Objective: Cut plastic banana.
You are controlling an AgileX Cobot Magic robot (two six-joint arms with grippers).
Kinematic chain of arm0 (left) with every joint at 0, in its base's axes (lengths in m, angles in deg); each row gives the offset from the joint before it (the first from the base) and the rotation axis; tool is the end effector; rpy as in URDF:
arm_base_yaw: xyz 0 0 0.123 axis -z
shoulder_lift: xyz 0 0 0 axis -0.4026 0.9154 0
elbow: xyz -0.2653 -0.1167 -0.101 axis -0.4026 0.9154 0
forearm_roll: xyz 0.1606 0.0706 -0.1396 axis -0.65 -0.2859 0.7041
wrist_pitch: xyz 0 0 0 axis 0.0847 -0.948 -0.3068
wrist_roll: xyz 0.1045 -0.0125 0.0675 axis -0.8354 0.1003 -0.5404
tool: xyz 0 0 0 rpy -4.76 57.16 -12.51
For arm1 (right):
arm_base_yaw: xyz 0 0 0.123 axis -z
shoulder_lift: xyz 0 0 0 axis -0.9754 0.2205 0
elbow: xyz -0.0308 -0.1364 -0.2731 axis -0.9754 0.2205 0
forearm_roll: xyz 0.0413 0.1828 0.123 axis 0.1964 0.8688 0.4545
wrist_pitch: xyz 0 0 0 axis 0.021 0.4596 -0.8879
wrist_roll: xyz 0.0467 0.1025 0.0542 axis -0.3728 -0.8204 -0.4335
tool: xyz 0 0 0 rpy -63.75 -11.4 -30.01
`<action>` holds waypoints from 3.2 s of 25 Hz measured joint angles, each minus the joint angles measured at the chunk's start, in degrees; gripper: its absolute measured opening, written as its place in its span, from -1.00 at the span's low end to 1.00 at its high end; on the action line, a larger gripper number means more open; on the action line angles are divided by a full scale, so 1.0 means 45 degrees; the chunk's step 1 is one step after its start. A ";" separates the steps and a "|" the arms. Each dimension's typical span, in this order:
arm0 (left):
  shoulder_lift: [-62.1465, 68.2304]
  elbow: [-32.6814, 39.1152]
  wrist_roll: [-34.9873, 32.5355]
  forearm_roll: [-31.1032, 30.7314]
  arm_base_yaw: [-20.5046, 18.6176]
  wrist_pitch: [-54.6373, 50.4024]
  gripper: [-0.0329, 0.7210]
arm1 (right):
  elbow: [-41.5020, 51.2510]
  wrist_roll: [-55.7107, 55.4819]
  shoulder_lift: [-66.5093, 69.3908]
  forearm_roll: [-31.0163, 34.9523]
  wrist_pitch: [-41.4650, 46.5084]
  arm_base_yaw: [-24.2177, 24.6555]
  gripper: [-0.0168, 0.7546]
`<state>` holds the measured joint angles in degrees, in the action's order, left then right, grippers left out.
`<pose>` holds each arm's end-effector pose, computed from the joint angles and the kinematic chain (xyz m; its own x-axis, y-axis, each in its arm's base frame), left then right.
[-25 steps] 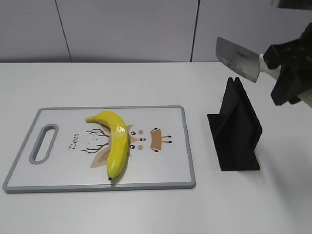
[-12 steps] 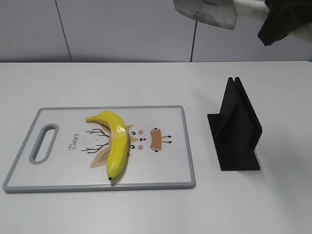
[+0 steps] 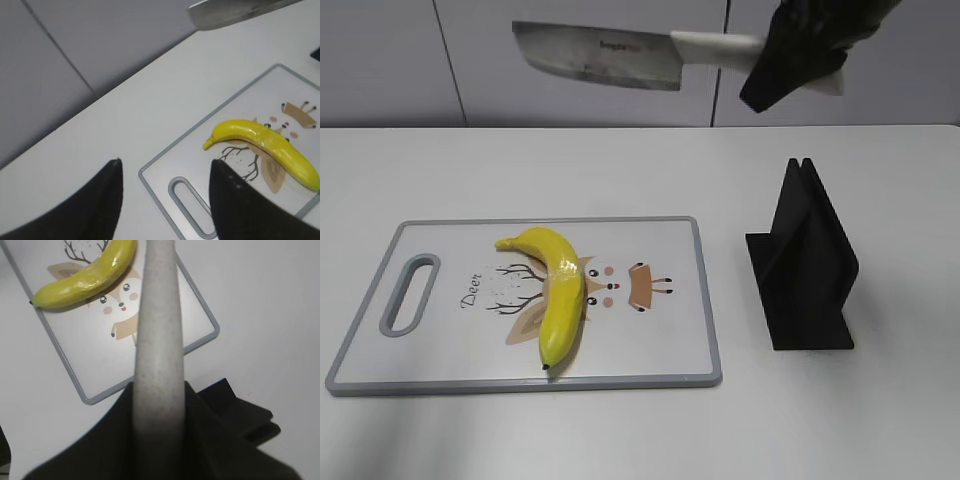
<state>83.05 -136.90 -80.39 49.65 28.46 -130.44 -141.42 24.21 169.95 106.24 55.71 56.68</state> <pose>0.1729 -0.0524 0.3870 -0.2538 0.6270 -0.7365 0.6242 0.6878 0.3705 0.3235 0.1650 0.3266 -0.3952 -0.7702 -0.5005 -0.8864 0.4627 -0.0121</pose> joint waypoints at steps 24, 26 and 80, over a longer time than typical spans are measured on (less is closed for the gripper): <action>0.7262 -0.2275 -0.4859 -0.0966 0.3202 -0.0076 -0.02 | -0.0150 0.7360 0.2096 0.2676 -0.0159 -0.0301 -0.53; 0.7263 -0.2275 -0.4859 -0.0966 0.3202 -0.0060 -0.44 | -0.0150 0.7360 0.2096 0.2676 -0.0159 -0.0301 -0.53; 0.7246 -0.2135 -0.4646 -0.0826 0.3328 -0.0303 -0.89 | -0.0304 0.5462 0.2104 0.0855 -0.0179 -0.0634 -0.47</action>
<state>115.65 -146.51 -101.30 45.94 43.43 -131.81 -142.78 48.79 179.41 110.09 54.90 53.83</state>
